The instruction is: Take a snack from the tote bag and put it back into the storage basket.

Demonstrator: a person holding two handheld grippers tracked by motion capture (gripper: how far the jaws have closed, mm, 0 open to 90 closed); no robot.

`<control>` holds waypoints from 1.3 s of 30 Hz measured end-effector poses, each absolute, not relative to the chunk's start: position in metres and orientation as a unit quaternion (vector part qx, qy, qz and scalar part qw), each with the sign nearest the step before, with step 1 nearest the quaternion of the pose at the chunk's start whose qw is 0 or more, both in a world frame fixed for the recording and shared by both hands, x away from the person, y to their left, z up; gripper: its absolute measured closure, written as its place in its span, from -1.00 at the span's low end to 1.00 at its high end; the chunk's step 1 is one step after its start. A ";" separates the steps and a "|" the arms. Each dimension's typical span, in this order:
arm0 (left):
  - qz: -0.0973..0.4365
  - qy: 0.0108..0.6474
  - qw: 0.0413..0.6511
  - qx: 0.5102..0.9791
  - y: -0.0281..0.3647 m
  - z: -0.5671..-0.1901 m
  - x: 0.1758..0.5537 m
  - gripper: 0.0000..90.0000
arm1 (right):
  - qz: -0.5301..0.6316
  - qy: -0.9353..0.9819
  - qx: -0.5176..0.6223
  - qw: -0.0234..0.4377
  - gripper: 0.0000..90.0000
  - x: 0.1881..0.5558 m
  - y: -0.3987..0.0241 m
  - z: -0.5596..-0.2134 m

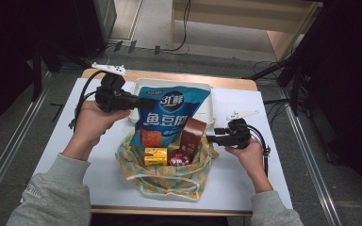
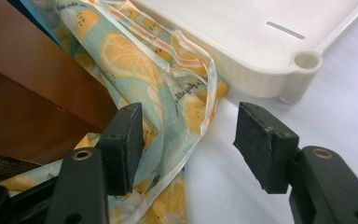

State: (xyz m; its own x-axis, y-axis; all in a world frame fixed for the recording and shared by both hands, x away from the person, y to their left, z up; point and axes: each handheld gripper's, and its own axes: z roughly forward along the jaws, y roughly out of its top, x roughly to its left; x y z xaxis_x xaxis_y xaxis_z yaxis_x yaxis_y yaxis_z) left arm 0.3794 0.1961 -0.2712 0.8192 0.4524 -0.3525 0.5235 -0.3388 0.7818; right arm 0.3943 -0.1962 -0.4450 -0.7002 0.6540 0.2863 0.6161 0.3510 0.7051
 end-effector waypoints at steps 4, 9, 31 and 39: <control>-0.035 0.300 0.498 0.813 0.199 -0.262 0.381 0.98 | 0.418 0.822 0.386 0.023 -0.04 0.394 -0.197 -0.445; -0.027 0.298 0.499 0.813 0.202 -0.251 0.381 0.98 | 0.419 0.822 0.387 0.022 -0.04 0.394 -0.196 -0.444; 0.016 0.318 0.499 0.806 0.237 -0.220 0.374 0.97 | 0.423 0.822 0.380 0.025 -0.04 0.393 -0.195 -0.443; 0.019 0.340 0.500 0.797 0.248 -0.214 0.389 0.97 | 0.421 0.824 0.378 0.026 -0.04 0.392 -0.193 -0.443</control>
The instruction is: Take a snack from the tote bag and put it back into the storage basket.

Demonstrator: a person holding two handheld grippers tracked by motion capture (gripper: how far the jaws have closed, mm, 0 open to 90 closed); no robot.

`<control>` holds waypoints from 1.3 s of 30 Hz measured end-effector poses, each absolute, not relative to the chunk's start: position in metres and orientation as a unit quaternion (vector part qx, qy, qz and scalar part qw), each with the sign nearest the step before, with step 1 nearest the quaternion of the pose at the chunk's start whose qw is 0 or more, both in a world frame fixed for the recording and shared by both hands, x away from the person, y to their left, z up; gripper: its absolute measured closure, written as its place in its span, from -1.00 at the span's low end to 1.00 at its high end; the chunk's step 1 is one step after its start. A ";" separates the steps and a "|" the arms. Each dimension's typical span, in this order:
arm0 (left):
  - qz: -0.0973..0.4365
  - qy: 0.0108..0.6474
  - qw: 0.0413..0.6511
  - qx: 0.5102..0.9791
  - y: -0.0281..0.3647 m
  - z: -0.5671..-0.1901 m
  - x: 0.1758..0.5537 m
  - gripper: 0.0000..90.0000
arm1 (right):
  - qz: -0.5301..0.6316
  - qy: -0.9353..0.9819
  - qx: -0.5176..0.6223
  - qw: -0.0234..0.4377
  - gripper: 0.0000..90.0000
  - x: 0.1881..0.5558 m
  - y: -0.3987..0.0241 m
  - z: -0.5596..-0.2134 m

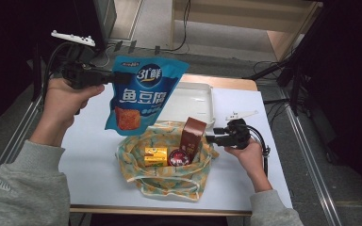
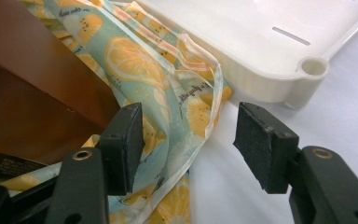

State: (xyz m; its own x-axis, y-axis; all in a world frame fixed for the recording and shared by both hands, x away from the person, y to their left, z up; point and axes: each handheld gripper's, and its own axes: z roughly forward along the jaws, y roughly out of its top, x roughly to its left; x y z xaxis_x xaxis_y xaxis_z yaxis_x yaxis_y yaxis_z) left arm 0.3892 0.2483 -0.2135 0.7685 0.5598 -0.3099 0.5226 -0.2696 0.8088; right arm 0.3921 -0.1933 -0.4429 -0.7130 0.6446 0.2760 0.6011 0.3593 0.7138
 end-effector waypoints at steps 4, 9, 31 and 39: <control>0.023 0.351 0.495 0.794 0.252 -0.212 0.398 0.97 | 0.421 0.824 0.379 0.024 -0.04 0.392 -0.193 -0.443; 0.032 0.363 0.486 0.794 0.253 -0.212 0.408 0.97 | 0.422 0.824 0.377 0.023 -0.04 0.392 -0.192 -0.443; 0.021 0.392 0.491 0.778 0.241 -0.235 0.463 0.97 | 0.421 0.830 0.364 0.025 -0.04 0.390 -0.188 -0.442; 0.016 0.390 0.489 0.780 0.227 -0.246 0.482 0.97 | 0.418 0.832 0.363 0.027 -0.04 0.390 -0.188 -0.442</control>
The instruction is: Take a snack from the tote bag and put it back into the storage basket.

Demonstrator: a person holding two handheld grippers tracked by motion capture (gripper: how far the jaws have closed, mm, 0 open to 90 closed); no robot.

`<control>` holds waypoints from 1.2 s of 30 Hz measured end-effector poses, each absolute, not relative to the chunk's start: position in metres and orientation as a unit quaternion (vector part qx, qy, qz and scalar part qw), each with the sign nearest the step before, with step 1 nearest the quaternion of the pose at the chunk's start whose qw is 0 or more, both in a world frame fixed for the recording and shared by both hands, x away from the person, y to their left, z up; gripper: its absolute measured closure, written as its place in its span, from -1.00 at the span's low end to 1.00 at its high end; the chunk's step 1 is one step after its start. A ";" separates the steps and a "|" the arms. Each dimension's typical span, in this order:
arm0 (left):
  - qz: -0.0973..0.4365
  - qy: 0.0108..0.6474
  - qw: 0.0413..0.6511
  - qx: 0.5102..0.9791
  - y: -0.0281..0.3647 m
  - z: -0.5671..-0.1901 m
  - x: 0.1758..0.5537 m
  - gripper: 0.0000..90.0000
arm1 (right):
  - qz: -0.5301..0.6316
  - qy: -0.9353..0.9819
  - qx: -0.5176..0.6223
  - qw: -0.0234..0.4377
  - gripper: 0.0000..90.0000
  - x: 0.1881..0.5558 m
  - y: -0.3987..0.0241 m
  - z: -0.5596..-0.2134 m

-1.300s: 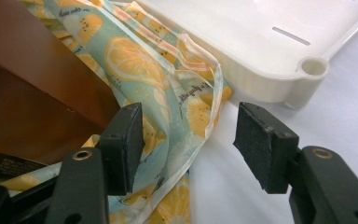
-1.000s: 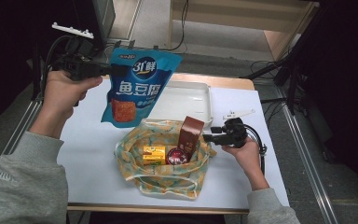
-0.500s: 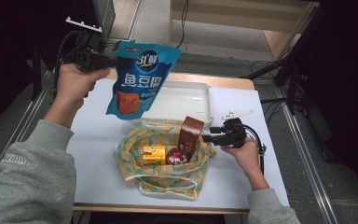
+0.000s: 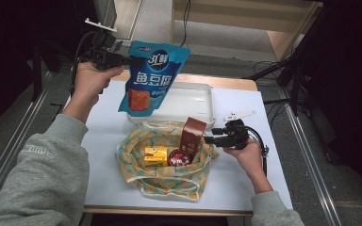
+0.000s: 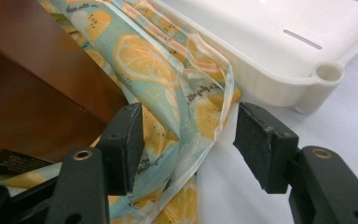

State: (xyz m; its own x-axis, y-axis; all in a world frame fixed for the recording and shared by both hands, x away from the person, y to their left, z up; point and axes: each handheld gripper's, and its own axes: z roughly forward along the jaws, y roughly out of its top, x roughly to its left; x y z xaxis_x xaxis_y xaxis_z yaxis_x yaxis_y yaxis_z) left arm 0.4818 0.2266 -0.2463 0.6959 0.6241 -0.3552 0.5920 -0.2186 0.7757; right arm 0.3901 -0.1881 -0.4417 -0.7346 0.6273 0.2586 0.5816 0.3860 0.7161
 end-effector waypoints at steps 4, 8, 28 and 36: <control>0.014 0.393 0.493 0.776 0.225 -0.251 0.489 0.97 | 0.417 0.833 0.363 0.025 -0.04 0.390 -0.188 -0.442; 0.016 0.395 0.491 0.776 0.220 -0.255 0.497 0.97 | 0.419 0.833 0.361 0.021 -0.01 0.390 -0.188 -0.442; 0.031 0.402 0.488 0.774 0.201 -0.286 0.523 0.97 | 0.420 0.831 0.365 0.020 -0.01 0.388 -0.192 -0.443; 0.033 0.403 0.486 0.775 0.207 -0.289 0.522 0.97 | 0.419 0.831 0.365 0.021 -0.01 0.388 -0.192 -0.443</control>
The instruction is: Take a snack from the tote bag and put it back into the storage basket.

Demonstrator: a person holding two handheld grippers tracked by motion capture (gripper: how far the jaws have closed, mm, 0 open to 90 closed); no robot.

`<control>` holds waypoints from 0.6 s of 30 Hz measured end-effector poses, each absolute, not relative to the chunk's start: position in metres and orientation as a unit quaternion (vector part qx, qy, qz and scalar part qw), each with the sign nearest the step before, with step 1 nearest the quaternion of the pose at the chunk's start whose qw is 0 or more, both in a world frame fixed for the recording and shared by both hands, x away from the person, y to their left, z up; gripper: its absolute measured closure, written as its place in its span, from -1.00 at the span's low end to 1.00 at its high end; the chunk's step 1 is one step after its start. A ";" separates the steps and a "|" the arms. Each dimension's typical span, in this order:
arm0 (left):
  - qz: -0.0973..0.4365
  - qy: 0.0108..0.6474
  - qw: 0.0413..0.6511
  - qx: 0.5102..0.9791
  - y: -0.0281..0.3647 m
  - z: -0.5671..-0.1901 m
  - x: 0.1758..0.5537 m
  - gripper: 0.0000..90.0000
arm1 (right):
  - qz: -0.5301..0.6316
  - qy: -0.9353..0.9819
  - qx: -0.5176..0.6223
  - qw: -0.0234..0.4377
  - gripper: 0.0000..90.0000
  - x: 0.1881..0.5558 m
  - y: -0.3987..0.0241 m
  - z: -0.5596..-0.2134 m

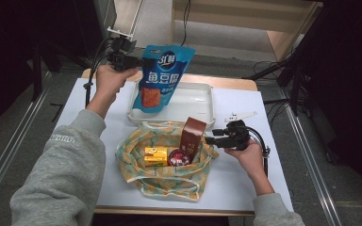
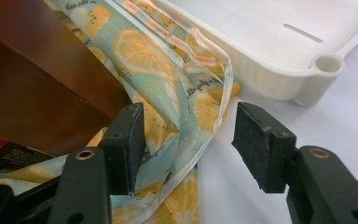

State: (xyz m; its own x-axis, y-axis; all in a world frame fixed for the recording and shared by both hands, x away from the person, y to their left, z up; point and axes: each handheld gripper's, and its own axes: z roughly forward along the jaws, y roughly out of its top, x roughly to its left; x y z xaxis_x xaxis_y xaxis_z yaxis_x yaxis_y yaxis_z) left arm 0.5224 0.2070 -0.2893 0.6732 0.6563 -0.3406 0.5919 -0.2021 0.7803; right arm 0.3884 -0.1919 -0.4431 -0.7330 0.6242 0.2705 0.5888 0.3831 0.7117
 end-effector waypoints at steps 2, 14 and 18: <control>0.031 0.405 0.490 0.772 0.210 -0.292 0.521 0.97 | 0.418 0.832 0.364 0.022 -0.01 0.388 -0.192 -0.443; 0.030 0.408 0.483 0.774 0.220 -0.308 0.516 0.96 | 0.416 0.833 0.365 0.020 -0.01 0.389 -0.190 -0.444; 0.025 0.404 0.480 0.779 0.219 -0.312 0.514 0.94 | 0.417 0.833 0.363 0.020 -0.01 0.389 -0.190 -0.444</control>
